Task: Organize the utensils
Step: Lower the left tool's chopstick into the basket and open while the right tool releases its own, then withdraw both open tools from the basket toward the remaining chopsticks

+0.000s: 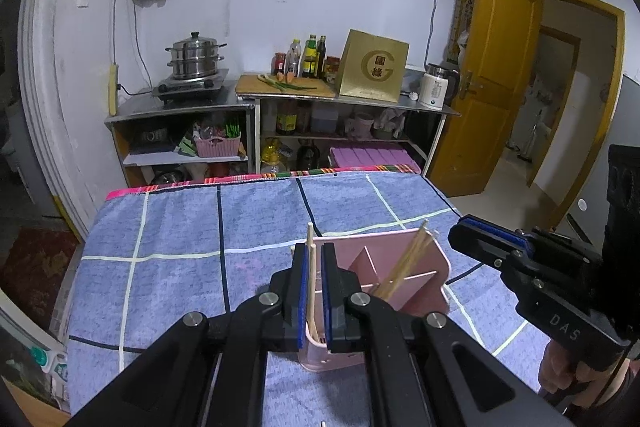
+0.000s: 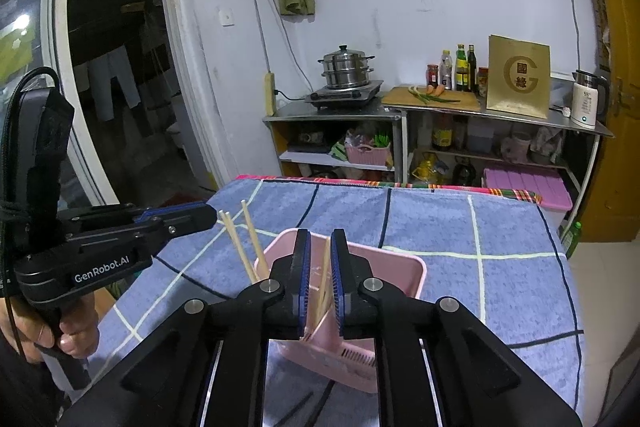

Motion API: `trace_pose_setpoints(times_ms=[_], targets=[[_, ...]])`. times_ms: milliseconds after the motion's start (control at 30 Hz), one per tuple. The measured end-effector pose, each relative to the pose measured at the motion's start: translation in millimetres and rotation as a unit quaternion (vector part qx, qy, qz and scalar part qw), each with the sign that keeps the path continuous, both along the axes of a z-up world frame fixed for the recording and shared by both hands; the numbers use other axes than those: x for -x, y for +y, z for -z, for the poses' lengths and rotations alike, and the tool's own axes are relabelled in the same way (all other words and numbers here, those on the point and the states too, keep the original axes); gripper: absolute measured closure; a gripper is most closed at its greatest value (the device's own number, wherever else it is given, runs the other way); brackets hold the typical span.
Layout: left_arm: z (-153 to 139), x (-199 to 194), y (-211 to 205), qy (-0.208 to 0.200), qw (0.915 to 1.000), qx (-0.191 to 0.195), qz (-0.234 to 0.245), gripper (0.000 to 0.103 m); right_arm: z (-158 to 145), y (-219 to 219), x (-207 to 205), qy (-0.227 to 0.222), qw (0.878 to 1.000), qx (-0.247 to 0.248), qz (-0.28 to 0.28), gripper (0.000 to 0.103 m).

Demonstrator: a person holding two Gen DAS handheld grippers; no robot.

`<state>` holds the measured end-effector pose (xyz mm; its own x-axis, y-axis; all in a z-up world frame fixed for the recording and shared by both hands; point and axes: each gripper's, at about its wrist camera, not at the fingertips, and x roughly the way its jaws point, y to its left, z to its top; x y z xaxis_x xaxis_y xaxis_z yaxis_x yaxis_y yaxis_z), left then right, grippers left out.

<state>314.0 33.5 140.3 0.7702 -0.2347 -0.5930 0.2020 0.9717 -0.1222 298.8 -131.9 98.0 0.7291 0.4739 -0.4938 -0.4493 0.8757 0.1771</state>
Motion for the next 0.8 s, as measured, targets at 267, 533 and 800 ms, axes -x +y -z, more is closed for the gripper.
trace_pose_setpoints(times_ms=[267, 533, 800], targets=[[1, 47, -1, -0.027, 0.9996, -0.006, -0.007, 0.098, 5, -17, 33, -0.005, 1.0, -0.002, 0.0, 0.089], [30, 94, -6, -0.024, 0.9995, -0.012, -0.014, 0.097, 24, -32, 74, 0.002, 1.0, -0.004, 0.0, 0.08], [57, 135, -19, -0.02, 0.9995, -0.023, -0.011, 0.097, 46, -39, 108, 0.01, 1.0, 0.008, -0.006, 0.079]])
